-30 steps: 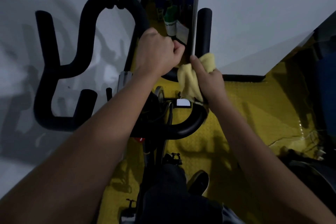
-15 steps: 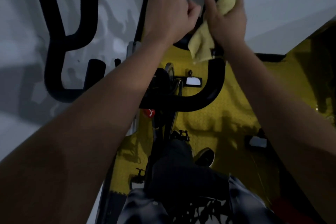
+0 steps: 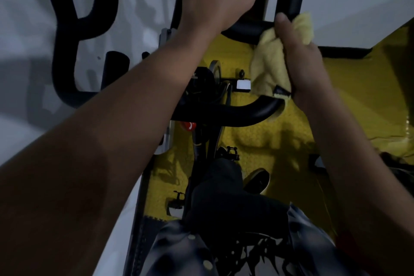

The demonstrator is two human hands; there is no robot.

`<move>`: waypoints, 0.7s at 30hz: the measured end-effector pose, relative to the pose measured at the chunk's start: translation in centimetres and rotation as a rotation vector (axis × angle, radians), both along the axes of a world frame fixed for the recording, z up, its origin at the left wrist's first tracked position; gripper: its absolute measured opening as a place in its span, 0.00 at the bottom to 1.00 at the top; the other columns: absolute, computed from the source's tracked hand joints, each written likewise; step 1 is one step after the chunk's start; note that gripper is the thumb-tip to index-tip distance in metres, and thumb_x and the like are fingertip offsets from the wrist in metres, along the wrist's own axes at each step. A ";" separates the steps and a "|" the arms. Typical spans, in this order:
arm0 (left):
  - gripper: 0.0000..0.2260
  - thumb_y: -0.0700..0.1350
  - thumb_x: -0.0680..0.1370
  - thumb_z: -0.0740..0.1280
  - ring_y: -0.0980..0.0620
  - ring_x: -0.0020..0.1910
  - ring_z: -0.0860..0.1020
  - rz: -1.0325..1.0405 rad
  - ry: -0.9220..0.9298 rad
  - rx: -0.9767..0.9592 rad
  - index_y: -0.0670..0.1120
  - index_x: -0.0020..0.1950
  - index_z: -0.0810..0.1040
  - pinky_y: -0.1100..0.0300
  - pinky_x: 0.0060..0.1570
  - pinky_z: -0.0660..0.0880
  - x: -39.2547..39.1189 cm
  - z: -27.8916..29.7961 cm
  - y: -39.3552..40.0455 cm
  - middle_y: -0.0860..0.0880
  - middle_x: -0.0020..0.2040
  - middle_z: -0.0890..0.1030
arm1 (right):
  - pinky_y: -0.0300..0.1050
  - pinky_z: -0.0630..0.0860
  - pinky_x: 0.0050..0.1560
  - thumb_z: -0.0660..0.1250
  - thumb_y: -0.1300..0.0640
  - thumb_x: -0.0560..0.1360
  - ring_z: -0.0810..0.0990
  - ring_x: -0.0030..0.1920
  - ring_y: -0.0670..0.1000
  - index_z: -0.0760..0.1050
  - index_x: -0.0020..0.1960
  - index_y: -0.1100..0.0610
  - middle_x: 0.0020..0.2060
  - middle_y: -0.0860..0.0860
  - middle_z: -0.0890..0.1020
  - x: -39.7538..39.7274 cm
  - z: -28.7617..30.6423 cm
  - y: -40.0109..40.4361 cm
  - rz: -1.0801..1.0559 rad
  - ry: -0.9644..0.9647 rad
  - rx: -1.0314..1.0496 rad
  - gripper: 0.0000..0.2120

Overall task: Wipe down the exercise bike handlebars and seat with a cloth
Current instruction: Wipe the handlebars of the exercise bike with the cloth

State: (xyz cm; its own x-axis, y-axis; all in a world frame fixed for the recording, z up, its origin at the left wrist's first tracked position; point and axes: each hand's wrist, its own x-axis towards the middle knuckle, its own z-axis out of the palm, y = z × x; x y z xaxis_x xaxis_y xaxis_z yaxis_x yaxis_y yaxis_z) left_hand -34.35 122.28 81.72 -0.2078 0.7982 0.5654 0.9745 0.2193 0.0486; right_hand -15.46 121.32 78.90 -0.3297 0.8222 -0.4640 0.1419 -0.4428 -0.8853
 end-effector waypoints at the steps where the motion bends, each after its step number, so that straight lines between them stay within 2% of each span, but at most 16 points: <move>1: 0.17 0.47 0.75 0.63 0.55 0.20 0.61 0.001 -0.013 0.003 0.51 0.26 0.65 0.53 0.23 0.68 0.2 0.1 -0.2 0.53 0.21 0.64 | 0.51 0.84 0.54 0.71 0.36 0.74 0.87 0.49 0.49 0.80 0.54 0.54 0.48 0.51 0.88 0.1 0.0 -0.4 -0.009 0.019 0.000 0.21; 3: 0.18 0.47 0.75 0.63 0.54 0.19 0.61 0.011 0.009 0.004 0.50 0.26 0.65 0.55 0.22 0.67 0.0 0.3 -0.2 0.52 0.20 0.64 | 0.52 0.83 0.55 0.69 0.36 0.75 0.86 0.50 0.50 0.78 0.54 0.54 0.50 0.54 0.86 -0.6 -0.1 0.0 -0.033 -0.008 0.130 0.22; 5: 0.18 0.50 0.77 0.57 0.52 0.22 0.65 0.032 0.045 -0.051 0.49 0.27 0.69 0.55 0.29 0.68 -0.4 0.3 0.2 0.51 0.22 0.66 | 0.42 0.81 0.53 0.67 0.35 0.76 0.83 0.47 0.41 0.74 0.55 0.53 0.48 0.48 0.83 -2.1 0.1 2.0 -0.068 -0.129 0.350 0.22; 7: 0.21 0.53 0.79 0.52 0.51 0.25 0.68 0.057 0.090 -0.132 0.49 0.30 0.74 0.53 0.36 0.73 -0.5 0.1 0.3 0.49 0.24 0.70 | 0.30 0.74 0.47 0.65 0.37 0.78 0.77 0.44 0.33 0.72 0.59 0.55 0.46 0.41 0.79 -4.1 0.8 4.5 -0.081 -0.202 0.539 0.22; 9: 0.23 0.53 0.79 0.52 0.49 0.24 0.68 0.058 0.097 -0.110 0.48 0.29 0.75 0.50 0.40 0.75 -0.6 0.0 0.3 0.49 0.22 0.70 | 0.21 0.67 0.48 0.66 0.39 0.77 0.77 0.52 0.35 0.73 0.65 0.57 0.52 0.41 0.79 -5.7 1.4 6.5 -0.145 -0.199 0.637 0.26; 11: 0.23 0.52 0.79 0.54 0.49 0.22 0.68 0.068 0.084 -0.053 0.47 0.27 0.75 0.49 0.37 0.76 -0.6 -0.1 0.4 0.49 0.21 0.69 | 0.19 0.65 0.49 0.66 0.40 0.75 0.77 0.56 0.39 0.74 0.65 0.57 0.53 0.42 0.79 -6.4 1.7 7.8 -0.190 -0.205 0.663 0.27; 14: 0.22 0.52 0.79 0.54 0.50 0.23 0.68 0.047 0.064 -0.062 0.46 0.29 0.76 0.49 0.34 0.76 -0.7 0.0 0.5 0.49 0.22 0.69 | 0.24 0.71 0.49 0.67 0.39 0.74 0.78 0.51 0.38 0.76 0.61 0.54 0.48 0.39 0.78 -6.1 1.6 7.9 -0.165 -0.217 0.582 0.23; 16: 0.23 0.53 0.79 0.52 0.50 0.26 0.70 0.038 0.074 -0.125 0.46 0.32 0.78 0.50 0.37 0.76 -0.3 0.2 0.4 0.49 0.25 0.70 | 0.36 0.80 0.51 0.67 0.34 0.72 0.82 0.47 0.40 0.79 0.56 0.55 0.45 0.42 0.83 -5.4 1.5 7.4 -0.116 -0.190 0.512 0.26; 18: 0.23 0.52 0.79 0.53 0.48 0.27 0.72 0.012 0.117 -0.086 0.45 0.30 0.77 0.52 0.41 0.74 0.3 0.2 0.3 0.48 0.24 0.70 | 0.51 0.84 0.50 0.69 0.31 0.71 0.86 0.44 0.46 0.83 0.51 0.57 0.43 0.49 0.87 -4.2 1.3 6.0 -0.064 -0.145 0.419 0.29; 19: 0.23 0.51 0.79 0.53 0.47 0.29 0.72 0.003 0.127 -0.086 0.45 0.30 0.76 0.52 0.45 0.73 0.5 0.2 0.2 0.48 0.24 0.70 | 0.54 0.84 0.49 0.69 0.31 0.71 0.87 0.43 0.48 0.83 0.49 0.57 0.43 0.51 0.87 -3.4 1.2 5.0 -0.029 -0.138 0.340 0.28; 21: 0.24 0.51 0.79 0.50 0.45 0.31 0.73 -0.026 0.105 -0.137 0.44 0.31 0.78 0.54 0.51 0.71 0.4 0.0 0.2 0.47 0.25 0.72 | 0.52 0.84 0.51 0.67 0.30 0.72 0.86 0.44 0.48 0.79 0.47 0.51 0.43 0.49 0.86 -1.7 0.7 2.5 0.013 -0.140 0.162 0.24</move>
State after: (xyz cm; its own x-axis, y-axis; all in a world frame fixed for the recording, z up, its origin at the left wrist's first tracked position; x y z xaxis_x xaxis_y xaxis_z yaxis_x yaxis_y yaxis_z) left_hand -33.96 122.43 81.70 -0.1315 0.8735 0.4687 0.9781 0.1911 -0.0818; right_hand -17.16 123.82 79.61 -0.2829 0.8859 -0.3677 0.2731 -0.2931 -0.9162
